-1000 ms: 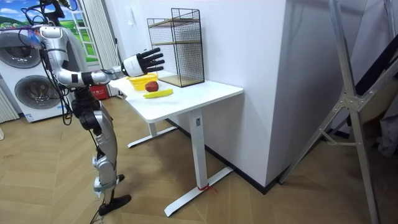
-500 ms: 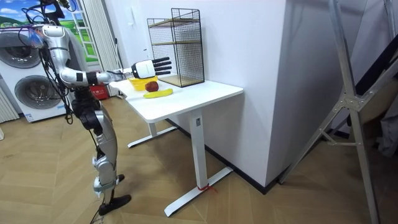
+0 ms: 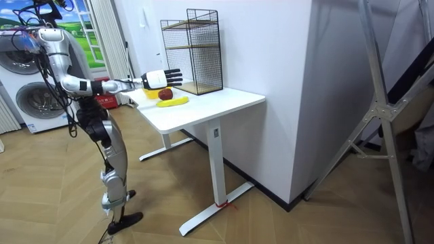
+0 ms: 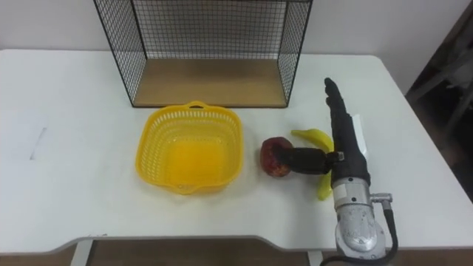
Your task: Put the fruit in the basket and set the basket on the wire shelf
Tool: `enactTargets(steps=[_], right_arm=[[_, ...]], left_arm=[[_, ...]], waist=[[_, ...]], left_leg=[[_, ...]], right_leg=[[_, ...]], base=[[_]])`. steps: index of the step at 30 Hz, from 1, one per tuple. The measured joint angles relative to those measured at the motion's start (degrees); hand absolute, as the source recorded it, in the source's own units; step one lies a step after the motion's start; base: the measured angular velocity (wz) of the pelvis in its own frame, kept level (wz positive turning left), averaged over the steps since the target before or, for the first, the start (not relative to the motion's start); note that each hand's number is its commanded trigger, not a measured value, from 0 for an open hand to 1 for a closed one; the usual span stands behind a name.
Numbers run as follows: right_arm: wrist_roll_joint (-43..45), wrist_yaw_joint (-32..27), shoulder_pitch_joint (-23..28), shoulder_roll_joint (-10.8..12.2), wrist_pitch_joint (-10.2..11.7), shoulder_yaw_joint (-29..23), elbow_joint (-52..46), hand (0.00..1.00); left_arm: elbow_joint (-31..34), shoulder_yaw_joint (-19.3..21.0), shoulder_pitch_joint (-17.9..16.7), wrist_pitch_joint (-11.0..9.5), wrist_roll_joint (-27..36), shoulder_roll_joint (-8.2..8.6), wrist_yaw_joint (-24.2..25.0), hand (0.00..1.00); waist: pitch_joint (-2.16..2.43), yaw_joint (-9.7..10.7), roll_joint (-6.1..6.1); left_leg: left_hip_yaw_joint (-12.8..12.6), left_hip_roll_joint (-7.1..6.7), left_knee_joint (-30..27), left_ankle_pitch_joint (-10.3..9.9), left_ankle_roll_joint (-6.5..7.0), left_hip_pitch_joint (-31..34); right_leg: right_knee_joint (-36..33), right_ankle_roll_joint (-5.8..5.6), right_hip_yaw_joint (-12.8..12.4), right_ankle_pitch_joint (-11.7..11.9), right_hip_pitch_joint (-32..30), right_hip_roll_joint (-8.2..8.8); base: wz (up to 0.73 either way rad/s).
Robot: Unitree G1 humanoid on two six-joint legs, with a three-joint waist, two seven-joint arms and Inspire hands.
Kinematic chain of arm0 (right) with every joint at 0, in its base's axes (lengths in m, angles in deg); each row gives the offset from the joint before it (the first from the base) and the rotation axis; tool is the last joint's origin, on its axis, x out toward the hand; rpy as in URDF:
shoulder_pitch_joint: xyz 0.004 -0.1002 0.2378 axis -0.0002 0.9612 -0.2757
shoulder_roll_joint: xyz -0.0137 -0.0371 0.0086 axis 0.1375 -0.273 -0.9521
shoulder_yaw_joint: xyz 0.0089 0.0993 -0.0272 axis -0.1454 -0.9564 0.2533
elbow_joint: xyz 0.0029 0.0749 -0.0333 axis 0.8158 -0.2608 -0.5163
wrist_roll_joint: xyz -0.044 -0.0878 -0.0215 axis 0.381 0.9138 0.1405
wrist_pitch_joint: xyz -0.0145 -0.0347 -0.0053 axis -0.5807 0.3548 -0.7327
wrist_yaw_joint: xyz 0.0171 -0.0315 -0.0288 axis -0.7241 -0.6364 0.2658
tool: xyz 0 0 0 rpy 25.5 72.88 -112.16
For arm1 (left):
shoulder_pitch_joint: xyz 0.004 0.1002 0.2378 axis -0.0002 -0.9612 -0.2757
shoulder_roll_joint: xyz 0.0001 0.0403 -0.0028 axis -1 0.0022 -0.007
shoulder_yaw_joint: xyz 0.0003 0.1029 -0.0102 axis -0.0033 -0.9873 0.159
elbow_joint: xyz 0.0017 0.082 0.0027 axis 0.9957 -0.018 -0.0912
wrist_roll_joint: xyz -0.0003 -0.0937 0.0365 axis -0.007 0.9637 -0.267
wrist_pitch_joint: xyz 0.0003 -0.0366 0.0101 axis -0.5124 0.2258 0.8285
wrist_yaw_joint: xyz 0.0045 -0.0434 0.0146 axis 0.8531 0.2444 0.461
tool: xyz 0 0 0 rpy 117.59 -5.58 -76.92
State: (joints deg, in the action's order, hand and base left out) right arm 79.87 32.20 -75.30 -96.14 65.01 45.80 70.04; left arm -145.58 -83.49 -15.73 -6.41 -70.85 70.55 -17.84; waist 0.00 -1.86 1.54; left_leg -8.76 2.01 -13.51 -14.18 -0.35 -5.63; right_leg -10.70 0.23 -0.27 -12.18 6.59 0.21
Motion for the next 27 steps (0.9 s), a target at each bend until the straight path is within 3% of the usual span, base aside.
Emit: enactTargets(steps=[11, 18, 27], right_arm=[[2.0, 1.2, 0.0, 0.5, 0.0, 1.3, 0.1, 0.0], [3.8, 3.3, 0.0, 0.6, -1.7, 2.3, 0.1, 0.0], [4.3, 3.7, 0.0, 0.6, -1.9, 4.0, 0.1, 0.0]], left_arm=[[-0.1, -1.2, 0.5, 0.5, 0.0, 0.19, 0.3, 0.0], [-0.1, -1.6, 0.7, 1.6, 0.0, 0.21, 0.3, 0.0], [-0.6, -3.1, 0.8, 1.6, 0.0, 0.25, 0.3, 0.0]], waist=[[-0.31, -0.1, 0.41], [-0.15, 0.0, 0.46], [-0.05, -0.2, 0.05]], left_leg=[[0.3, 0.0, 0.1, 0.0, -0.01, 0.1], [0.7, -0.06, 0.1, 0.0, -0.01, 1.0], [0.8, -0.06, 0.1, 0.0, -0.02, 1.0]], right_leg=[[0.2, 0.03, 0.5, 0.1, 0.2, 0.0], [0.1, 0.03, 0.6, 0.1, -0.6, 0.03], [0.1, 0.04, 0.7, 0.1, -0.6, 0.02]], base=[[0.01], [0.0], [0.0]])
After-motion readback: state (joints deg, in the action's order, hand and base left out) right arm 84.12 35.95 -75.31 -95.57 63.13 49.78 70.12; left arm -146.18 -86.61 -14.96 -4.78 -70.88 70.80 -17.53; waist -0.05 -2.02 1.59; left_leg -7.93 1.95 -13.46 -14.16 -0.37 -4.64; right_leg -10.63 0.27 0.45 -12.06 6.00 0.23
